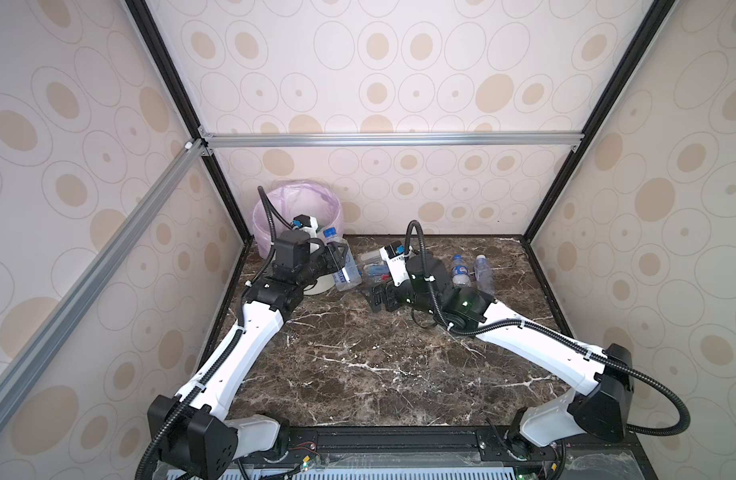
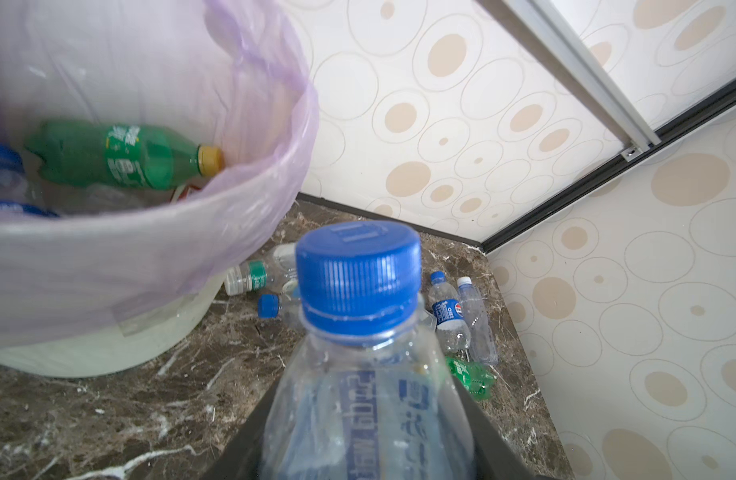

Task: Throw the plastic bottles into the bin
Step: 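Lift both bottles and carry them over the bin with both grippers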

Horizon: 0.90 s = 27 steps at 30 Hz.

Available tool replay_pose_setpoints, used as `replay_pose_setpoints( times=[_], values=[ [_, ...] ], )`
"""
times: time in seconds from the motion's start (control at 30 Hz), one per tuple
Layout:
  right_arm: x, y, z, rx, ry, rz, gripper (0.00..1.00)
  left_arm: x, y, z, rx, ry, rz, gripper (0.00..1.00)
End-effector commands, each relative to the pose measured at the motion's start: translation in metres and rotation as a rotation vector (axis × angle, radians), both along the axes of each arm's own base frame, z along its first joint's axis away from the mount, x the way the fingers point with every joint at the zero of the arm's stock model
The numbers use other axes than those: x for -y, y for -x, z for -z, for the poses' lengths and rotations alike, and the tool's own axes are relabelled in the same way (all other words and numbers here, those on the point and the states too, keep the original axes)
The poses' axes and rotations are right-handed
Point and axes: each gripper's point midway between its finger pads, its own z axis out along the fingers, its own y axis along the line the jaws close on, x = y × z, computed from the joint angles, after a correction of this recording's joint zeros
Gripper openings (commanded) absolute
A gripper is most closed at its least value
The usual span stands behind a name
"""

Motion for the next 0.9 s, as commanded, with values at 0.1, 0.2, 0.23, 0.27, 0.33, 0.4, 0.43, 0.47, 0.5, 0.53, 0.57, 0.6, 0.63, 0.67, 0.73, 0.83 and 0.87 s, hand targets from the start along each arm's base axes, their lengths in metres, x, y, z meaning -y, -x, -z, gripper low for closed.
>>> replay_pose_setpoints(
  times=[0.1,0.2,0.23,0.27,0.33,0.4,0.43,0.47,0.5,0.53,0.57,0.6,0.63,0.67,0.73,0.83,0.87],
  values=[
    [-0.011,-0.019,-0.031,0.066,0.010,0.030,1.00,-0.017,-0.012,-0.066,0.159,-0.134,-0.062,0.54],
    [-0.017,-0.026,-0.047,0.087,0.003,0.037,1.00,-0.025,-0.016,-0.094,0.221,-0.177,-0.101,0.54],
    [-0.020,-0.027,-0.052,0.094,-0.002,0.034,1.00,-0.028,-0.017,-0.104,0.242,-0.188,-0.114,0.54],
    [-0.021,-0.029,-0.058,0.103,-0.010,0.034,1.00,-0.031,-0.018,-0.110,0.256,-0.199,-0.122,0.54],
    [-0.026,-0.031,-0.070,0.118,-0.026,0.027,1.00,-0.038,-0.019,-0.127,0.290,-0.227,-0.156,0.54],
    [-0.028,-0.034,-0.082,0.132,-0.040,0.028,1.00,-0.045,-0.019,-0.144,0.329,-0.251,-0.190,0.54],
    [-0.030,-0.035,-0.087,0.140,-0.046,0.027,1.00,-0.048,-0.019,-0.152,0.349,-0.264,-0.206,0.54],
    [-0.031,-0.036,-0.092,0.146,-0.053,0.026,1.00,-0.051,-0.019,-0.159,0.367,-0.274,-0.221,0.54],
    [-0.033,-0.036,-0.099,0.155,-0.064,0.024,1.00,-0.054,-0.018,-0.168,0.390,-0.287,-0.238,0.54],
    [-0.035,-0.037,-0.105,0.161,-0.076,0.018,1.00,-0.059,-0.017,-0.179,0.414,-0.297,-0.260,0.54],
    [-0.036,-0.036,-0.109,0.164,-0.083,0.012,1.00,-0.062,-0.016,-0.187,0.433,-0.304,-0.276,0.54],
    [-0.038,-0.036,-0.115,0.168,-0.096,0.006,1.00,-0.065,-0.014,-0.197,0.457,-0.311,-0.294,0.54],
    [-0.040,-0.036,-0.120,0.170,-0.108,0.003,1.00,-0.069,-0.012,-0.208,0.484,-0.317,-0.314,0.54],
    [-0.041,-0.035,-0.123,0.171,-0.116,-0.003,1.00,-0.072,-0.010,-0.217,0.505,-0.321,-0.334,0.54],
    [-0.043,-0.035,-0.128,0.171,-0.134,-0.008,1.00,-0.082,-0.004,-0.239,0.554,-0.331,-0.389,0.53],
    [-0.044,-0.036,-0.127,0.167,-0.144,-0.005,1.00,-0.091,0.006,-0.270,0.631,-0.322,-0.442,0.53],
    [-0.044,-0.037,-0.125,0.163,-0.142,-0.004,1.00,-0.091,0.007,-0.276,0.648,-0.319,-0.447,0.53]
  ],
)
